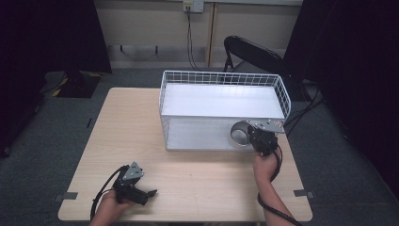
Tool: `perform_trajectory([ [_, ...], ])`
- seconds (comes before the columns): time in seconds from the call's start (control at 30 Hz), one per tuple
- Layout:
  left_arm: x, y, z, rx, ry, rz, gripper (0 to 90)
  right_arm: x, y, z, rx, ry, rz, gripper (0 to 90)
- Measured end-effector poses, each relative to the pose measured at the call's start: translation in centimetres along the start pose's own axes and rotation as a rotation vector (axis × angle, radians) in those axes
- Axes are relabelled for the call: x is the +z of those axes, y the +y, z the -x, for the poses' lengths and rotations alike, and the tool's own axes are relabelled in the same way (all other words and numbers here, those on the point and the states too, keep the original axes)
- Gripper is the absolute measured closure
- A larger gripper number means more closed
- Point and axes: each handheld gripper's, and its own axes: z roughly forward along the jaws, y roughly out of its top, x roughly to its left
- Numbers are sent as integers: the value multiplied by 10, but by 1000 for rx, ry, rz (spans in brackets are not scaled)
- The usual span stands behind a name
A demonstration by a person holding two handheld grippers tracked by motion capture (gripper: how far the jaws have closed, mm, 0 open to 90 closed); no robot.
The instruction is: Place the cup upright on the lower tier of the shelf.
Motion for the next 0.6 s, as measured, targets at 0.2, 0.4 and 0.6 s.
perform_trajectory([
  [0.2, 0, 0, 0, 0, 0, 0, 0, 2, 0, -1, 2, -7, -2, 824],
  [0.4, 0, 0, 0, 0, 0, -1, 0, 3, 0, -3, 5, -21, 3, 822],
  [0.6, 0, 0, 0, 0, 0, -1, 0, 1, 2, -1, 42, -19, 26, 791],
])
